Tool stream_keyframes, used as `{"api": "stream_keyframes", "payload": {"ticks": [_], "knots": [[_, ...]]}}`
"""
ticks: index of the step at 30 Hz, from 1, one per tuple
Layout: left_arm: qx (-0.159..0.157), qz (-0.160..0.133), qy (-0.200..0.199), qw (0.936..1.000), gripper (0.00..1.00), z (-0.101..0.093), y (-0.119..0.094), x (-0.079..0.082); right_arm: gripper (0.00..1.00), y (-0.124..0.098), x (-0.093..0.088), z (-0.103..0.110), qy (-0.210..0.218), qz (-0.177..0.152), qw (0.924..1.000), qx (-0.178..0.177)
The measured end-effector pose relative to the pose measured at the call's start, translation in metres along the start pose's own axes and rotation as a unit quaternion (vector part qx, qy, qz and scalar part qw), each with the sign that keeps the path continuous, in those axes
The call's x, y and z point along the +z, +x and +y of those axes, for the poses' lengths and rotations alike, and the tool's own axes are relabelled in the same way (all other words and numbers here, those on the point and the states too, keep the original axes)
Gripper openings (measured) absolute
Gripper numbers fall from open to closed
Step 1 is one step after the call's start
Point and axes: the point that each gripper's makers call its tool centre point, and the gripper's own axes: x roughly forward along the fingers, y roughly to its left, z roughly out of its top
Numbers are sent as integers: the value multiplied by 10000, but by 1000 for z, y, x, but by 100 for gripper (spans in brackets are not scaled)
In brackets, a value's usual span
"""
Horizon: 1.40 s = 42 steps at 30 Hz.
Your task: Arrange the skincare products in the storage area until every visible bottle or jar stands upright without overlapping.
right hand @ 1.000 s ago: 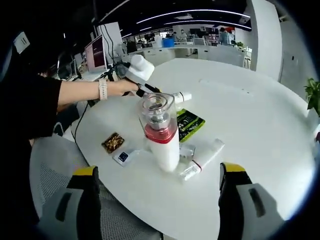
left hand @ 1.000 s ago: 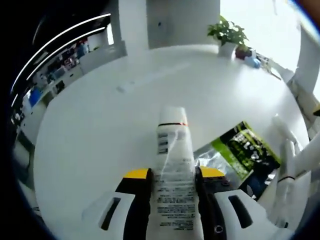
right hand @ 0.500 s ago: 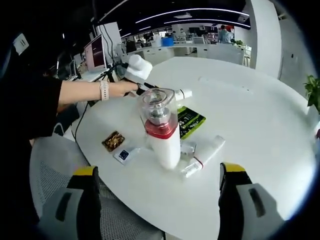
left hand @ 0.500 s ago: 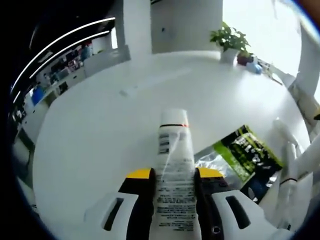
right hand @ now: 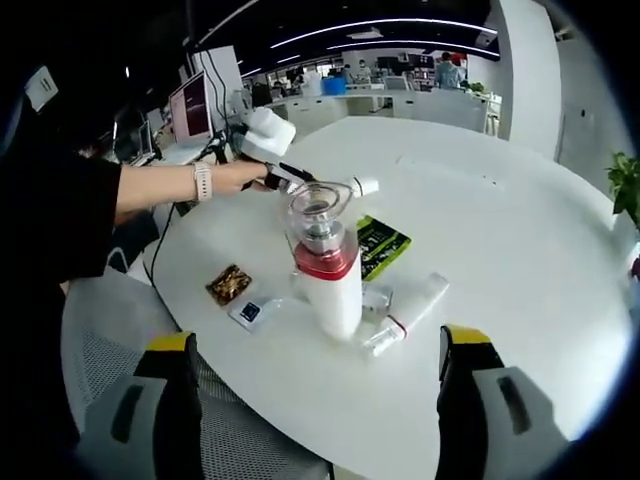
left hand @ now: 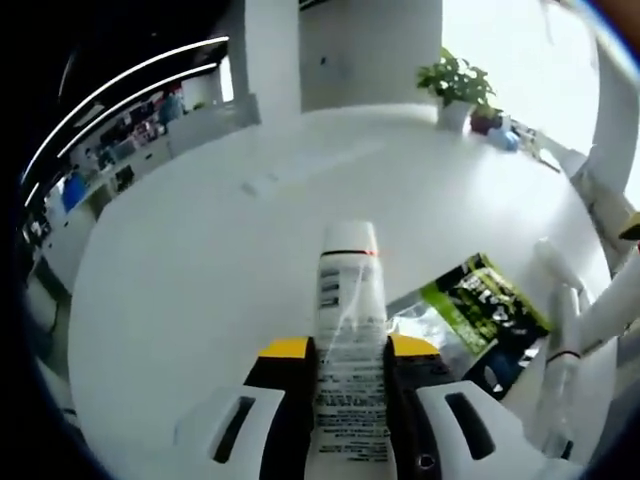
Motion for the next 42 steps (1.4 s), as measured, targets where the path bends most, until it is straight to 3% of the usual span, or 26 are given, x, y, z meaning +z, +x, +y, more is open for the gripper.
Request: {"api": "stream_keyframes", "payload": {"ticks": [7, 19, 35, 42], "knots": [[-18, -17, 72, 10000, 22, -1, -17, 2, 100, -2, 10, 10, -205, -162, 9996, 124], [-36, -75, 113, 9999, 22, -8, -44, -3, 100, -14, 24, 5, -377, -542, 9978, -108], [-68, -65, 361, 9993, 22, -39, -83, -15, 100, -28, 49, 10, -990, -898, 9908, -209], [-101, -61, 480, 9988, 22, -49, -104, -18, 100, -32, 67, 24, -1340, -1205, 9835, -163]]}}
